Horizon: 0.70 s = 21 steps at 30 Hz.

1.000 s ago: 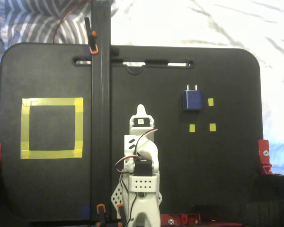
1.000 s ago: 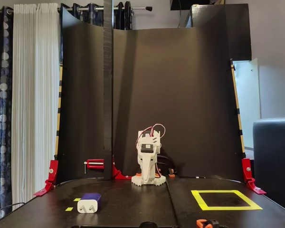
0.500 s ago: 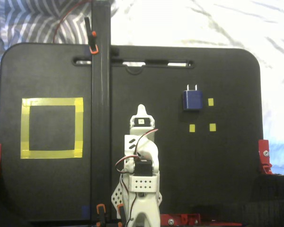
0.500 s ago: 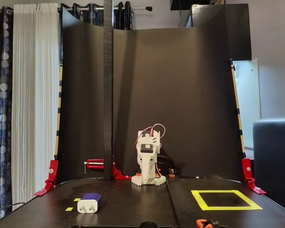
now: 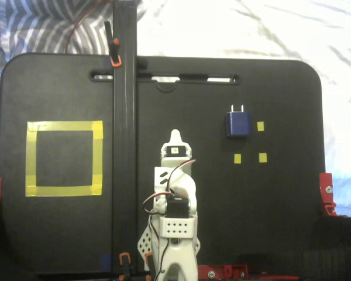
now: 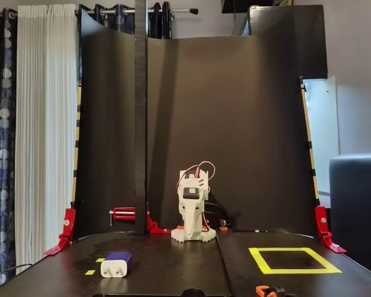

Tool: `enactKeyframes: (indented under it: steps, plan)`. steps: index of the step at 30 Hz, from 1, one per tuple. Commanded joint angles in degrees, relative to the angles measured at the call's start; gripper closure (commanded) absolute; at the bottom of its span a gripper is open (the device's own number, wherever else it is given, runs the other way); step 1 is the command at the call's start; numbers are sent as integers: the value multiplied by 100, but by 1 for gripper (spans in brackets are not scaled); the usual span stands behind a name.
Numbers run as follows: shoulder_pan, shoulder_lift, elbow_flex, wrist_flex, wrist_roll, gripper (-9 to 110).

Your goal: Grasp a block and put it in the designated area.

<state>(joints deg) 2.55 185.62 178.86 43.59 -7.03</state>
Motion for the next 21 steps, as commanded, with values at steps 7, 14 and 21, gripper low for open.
enactKeyframes:
  steps: [7,14,21]
  plan:
    - [352,-1890,-1890,0,-835,102]
    - [510,-3094,-3050,123,-1916,102]
    - [694,-4386,-4518,853,-3182,102]
